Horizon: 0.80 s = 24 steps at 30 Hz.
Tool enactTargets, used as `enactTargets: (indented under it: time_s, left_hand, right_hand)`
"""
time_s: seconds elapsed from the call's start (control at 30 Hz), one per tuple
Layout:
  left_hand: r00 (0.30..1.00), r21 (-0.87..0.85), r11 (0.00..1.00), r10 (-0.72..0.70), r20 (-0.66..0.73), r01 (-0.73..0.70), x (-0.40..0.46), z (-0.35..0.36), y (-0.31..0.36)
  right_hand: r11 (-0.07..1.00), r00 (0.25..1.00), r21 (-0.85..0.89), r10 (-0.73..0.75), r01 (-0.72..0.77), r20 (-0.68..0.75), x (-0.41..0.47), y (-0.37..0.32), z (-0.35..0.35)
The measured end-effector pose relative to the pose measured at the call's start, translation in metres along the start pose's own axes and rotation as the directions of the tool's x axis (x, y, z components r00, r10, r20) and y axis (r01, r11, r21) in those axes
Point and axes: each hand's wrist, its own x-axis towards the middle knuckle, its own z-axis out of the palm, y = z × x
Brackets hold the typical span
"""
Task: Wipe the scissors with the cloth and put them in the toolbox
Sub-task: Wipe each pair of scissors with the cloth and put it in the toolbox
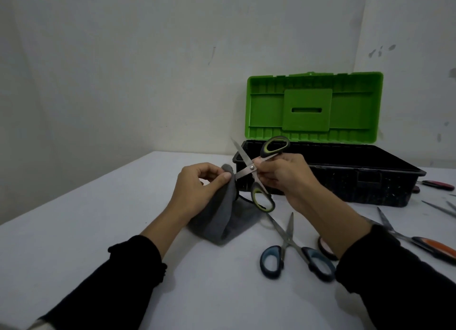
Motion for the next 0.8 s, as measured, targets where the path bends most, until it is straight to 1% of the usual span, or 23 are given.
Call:
enactTargets:
  time_s: [0.1, 0.17, 0.27, 0.37, 0.47, 0.53, 0.6, 0.63, 0.7, 0.8]
  left_hand:
    - [0.999, -0.065, 0.997, 0.029, -0.044, -0.032, -0.003, 0.009, 0.007]
    - [0.996, -0.091, 0.994, 0.057, -0.069, -0.063, -0.003, 0.014, 0.01]
    - [0.997, -0.075, 0.996, 0.05, -0.062, -0.055, -0.001, 0.014, 0.008]
    - [0.999, -0.039, 0.999, 0.034, -0.037, -0.035, 0.0, 0.009, 0.004]
    - [1.0, -0.031, 0.999, -0.01, -0.021, 0.01, 0.002, -0.001, -0.008]
    - [0.999, -0.024, 0.999, -0.03, -0.036, 0.029, 0.003, -0.007, -0.014]
    - [0.993, -0.021, 0.999, -0.036, -0.109, 0.034, 0.005, -0.006, -0.014]
    - [0.985, -0.032, 0.999, -0.037, -0.166, 0.032, 0.007, -0.005, -0.011]
    - [0.959, -0.065, 0.998, -0.033, -0.282, 0.015, 0.008, -0.002, -0.003]
    - [0.919, -0.093, 0.995, -0.012, -0.395, -0.027, 0.007, 0.004, 0.009]
  right_hand:
    - [0.999, 1.0, -0.05, 0.013, -0.013, -0.014, 0.0, 0.01, 0.01]
    - [0.999, 0.999, 0.008, 0.039, -0.039, -0.004, -0.001, 0.014, 0.018]
    - [0.992, 0.997, 0.097, 0.082, -0.082, 0.011, -0.003, 0.01, 0.016]
    - [0.994, 0.996, 0.063, 0.085, -0.084, -0.006, -0.003, 0.006, 0.009]
    - [0.998, 0.997, -0.033, 0.041, -0.043, -0.059, 0.001, 0.001, 0.0]
    - [0.997, 0.996, -0.079, -0.006, -0.001, -0.09, 0.005, -0.005, -0.009]
    - [0.99, 0.99, -0.127, -0.07, 0.054, -0.121, 0.007, -0.009, -0.017]
    - [0.977, 0.986, -0.198, -0.106, 0.08, -0.127, 0.007, -0.008, -0.019]
    - [0.914, 0.983, -0.394, -0.153, 0.1, -0.105, 0.005, -0.006, -0.018]
    - [0.799, 0.982, -0.591, -0.177, 0.109, -0.058, 0.003, -0.003, -0.013]
